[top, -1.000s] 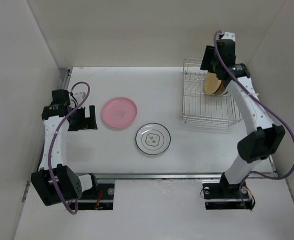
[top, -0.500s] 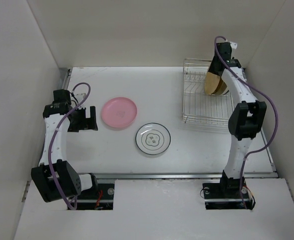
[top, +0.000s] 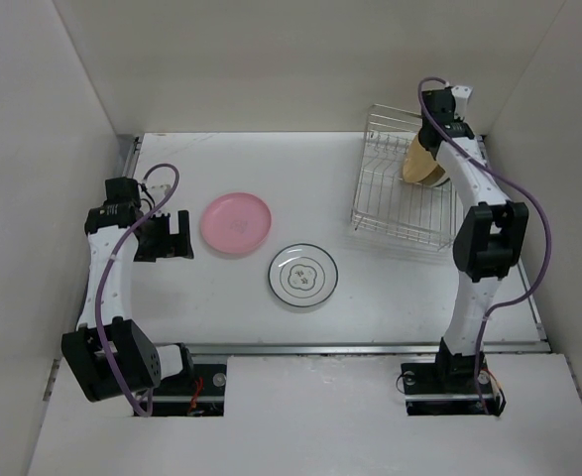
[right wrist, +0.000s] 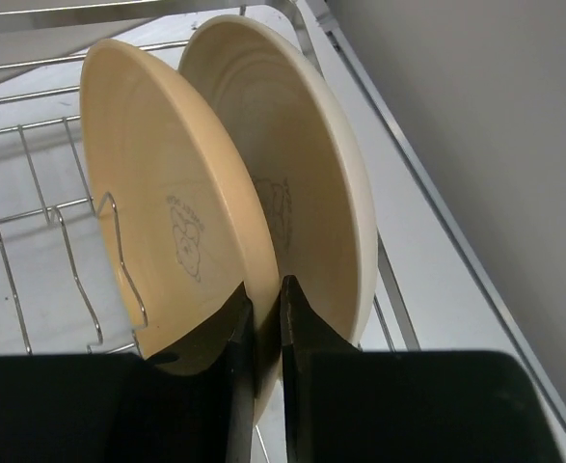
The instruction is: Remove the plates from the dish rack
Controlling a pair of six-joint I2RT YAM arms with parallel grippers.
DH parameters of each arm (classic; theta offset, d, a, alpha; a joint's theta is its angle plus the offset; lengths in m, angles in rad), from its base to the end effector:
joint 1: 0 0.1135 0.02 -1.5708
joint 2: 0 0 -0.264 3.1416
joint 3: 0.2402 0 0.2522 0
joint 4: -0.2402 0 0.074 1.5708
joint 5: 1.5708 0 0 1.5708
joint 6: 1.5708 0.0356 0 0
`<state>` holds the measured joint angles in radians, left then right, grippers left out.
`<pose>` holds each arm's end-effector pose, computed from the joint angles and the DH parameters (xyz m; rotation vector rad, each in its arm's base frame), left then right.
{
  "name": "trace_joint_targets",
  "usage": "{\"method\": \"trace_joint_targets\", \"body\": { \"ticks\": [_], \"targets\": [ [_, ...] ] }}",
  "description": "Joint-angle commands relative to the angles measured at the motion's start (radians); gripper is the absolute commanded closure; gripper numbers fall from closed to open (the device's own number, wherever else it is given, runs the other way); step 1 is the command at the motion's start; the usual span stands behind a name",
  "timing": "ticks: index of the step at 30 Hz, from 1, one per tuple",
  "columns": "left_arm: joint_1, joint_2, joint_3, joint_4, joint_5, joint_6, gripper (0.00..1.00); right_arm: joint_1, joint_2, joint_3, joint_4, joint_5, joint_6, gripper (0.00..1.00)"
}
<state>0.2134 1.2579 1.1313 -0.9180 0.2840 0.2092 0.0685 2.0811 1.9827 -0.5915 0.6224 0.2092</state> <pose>0.2402 0.0418 0.2997 0.0933 2.5626 -0.2134 0.4783 0.0120 0.3140 0.4737 2.1104 -0.5417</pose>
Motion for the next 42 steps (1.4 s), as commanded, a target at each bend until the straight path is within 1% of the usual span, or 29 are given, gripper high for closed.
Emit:
{"method": "trace_joint_targets", "body": {
  "ticks": [1, 5, 6, 10, 12, 14, 15, 17, 18, 20, 21, 22, 23, 24, 26, 27, 28, 30, 31, 33, 35, 38, 39, 40, 42],
  "targets": [
    [0.006, -0.043, 0.001, -0.018, 0.015, 0.016, 0.00, 0.037, -0.111, -0.022, 0.097, 0.079, 0.064, 1.00],
    [0.006, -0.043, 0.001, -0.028, 0.037, 0.025, 0.00, 0.088, -0.211, -0.050, 0.160, 0.245, -0.013, 1.00],
    [0.006, -0.043, 0.001, -0.028, 0.037, 0.025, 0.00, 0.088, -0.252, -0.050, 0.185, 0.264, -0.033, 1.00],
    [0.006, -0.052, 0.010, -0.028, 0.046, 0.025, 0.00, 0.125, -0.347, -0.061, 0.257, 0.306, -0.134, 1.00],
    [0.006, -0.052, 0.010, -0.028, 0.056, 0.025, 0.00, 0.160, -0.377, -0.061, 0.268, 0.335, -0.152, 1.00],
    [0.006, -0.052, 0.022, -0.038, 0.075, 0.038, 0.00, 0.186, -0.433, -0.073, 0.280, 0.321, -0.163, 1.00],
    [0.006, -0.052, 0.041, -0.047, 0.084, 0.038, 0.00, 0.218, -0.456, -0.087, 0.280, 0.237, -0.163, 1.00],
    [0.006, -0.052, 0.077, -0.068, 0.109, 0.047, 0.00, 0.244, -0.530, -0.162, 0.289, 0.076, -0.163, 1.00],
    [0.006, -0.040, 0.102, -0.077, 0.145, 0.059, 0.00, 0.264, -0.547, -0.188, 0.289, -0.122, -0.154, 1.00],
    [0.006, -0.009, 0.195, -0.114, 0.197, 0.059, 0.00, 0.286, -0.558, -0.258, 0.289, -0.287, -0.130, 1.00],
    [0.006, 0.003, 0.229, -0.126, 0.263, 0.059, 0.00, 0.298, -0.558, -0.281, 0.289, -0.362, -0.095, 1.00],
    [0.006, 0.017, 0.296, -0.137, 0.294, 0.068, 0.00, 0.327, -0.558, -0.307, 0.289, -0.503, -0.084, 1.00],
    [-0.026, 0.062, 0.380, -0.160, 0.350, 0.058, 0.00, 0.393, -0.544, -0.415, 0.336, -0.652, -0.064, 1.00],
    [-0.026, 0.063, 0.381, -0.160, 0.351, 0.058, 0.00, 0.393, -0.544, -0.417, 0.337, -0.653, -0.064, 1.00],
    [-0.057, 0.073, 0.409, -0.142, 0.351, 0.032, 0.00, 0.438, -0.515, -0.468, 0.416, -0.739, -0.050, 1.00],
    [-0.071, 0.074, 0.409, -0.128, 0.351, 0.022, 0.00, 0.476, -0.500, -0.488, 0.442, -0.832, -0.030, 1.00],
    [-0.104, 0.086, 0.409, -0.096, 0.340, 0.013, 0.00, 0.493, -0.466, -0.517, 0.493, -0.881, -0.015, 1.00],
    [-0.137, 0.098, 0.384, -0.065, 0.285, -0.005, 0.00, 0.537, -0.428, -0.527, 0.535, -1.019, 0.022, 1.00],
    [-0.163, 0.119, 0.371, -0.056, 0.273, -0.005, 0.00, 0.553, -0.409, -0.527, 0.553, -1.042, 0.032, 1.00],
    [-0.172, 0.144, 0.357, -0.056, 0.245, -0.005, 0.00, 0.579, -0.356, -0.527, 0.576, -1.072, 0.041, 1.00],
    [-0.196, 0.179, 0.343, -0.045, 0.212, -0.005, 0.02, 0.600, -0.316, -0.515, 0.596, -1.101, 0.051, 1.00],
    [-0.197, 0.225, 0.317, -0.036, 0.135, -0.005, 0.11, 0.611, -0.296, -0.515, 0.628, -1.119, 0.079, 1.00],
    [-0.197, 0.236, 0.317, -0.036, 0.126, -0.005, 0.15, 0.611, -0.282, -0.515, 0.654, -1.119, 0.100, 1.00],
    [-0.197, 0.247, 0.306, -0.036, 0.126, 0.007, 0.23, 0.620, -0.268, -0.515, 0.668, -1.139, 0.111, 1.00],
    [-0.206, 0.265, 0.297, -0.048, 0.126, 0.018, 0.29, 0.620, -0.242, -0.524, 0.679, -1.178, 0.127, 1.00]
  ]
}}
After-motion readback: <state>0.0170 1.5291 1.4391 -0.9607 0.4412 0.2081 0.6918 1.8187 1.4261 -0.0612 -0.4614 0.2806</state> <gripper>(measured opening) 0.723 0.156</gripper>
